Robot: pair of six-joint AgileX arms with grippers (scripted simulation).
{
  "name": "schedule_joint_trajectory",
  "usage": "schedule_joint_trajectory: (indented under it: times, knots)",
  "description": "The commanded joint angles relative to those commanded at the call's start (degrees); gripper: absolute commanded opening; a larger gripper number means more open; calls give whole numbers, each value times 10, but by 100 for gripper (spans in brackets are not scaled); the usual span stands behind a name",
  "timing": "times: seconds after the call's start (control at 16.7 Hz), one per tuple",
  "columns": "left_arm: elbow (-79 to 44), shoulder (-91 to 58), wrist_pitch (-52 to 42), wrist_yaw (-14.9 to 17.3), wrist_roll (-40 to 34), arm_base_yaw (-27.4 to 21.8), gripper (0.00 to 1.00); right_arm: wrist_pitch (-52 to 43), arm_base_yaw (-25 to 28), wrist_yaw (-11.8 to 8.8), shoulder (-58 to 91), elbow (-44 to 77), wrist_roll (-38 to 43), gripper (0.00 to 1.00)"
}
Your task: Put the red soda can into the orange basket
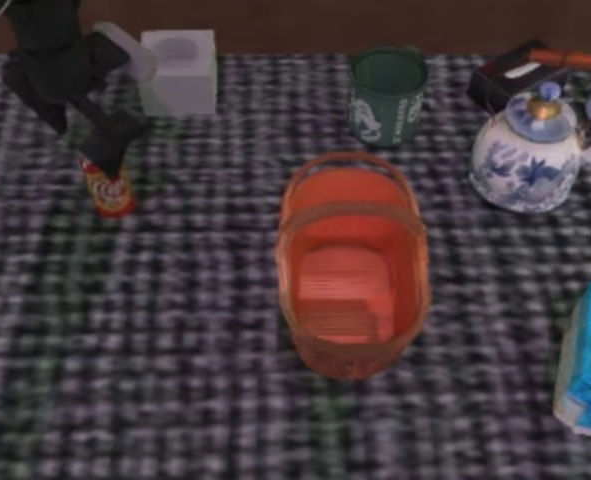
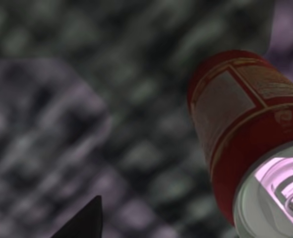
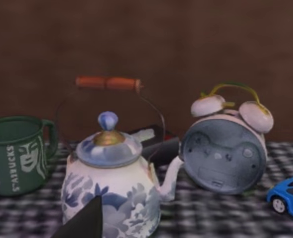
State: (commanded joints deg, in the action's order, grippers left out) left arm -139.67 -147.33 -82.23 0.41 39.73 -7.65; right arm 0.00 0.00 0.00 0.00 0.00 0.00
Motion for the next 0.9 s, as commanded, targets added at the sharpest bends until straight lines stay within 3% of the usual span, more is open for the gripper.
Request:
schedule_joint_trajectory:
  times: [0.9]
  knots:
    - [115,1,114,0,0,1,100,0,0,0,0,0,0,100]
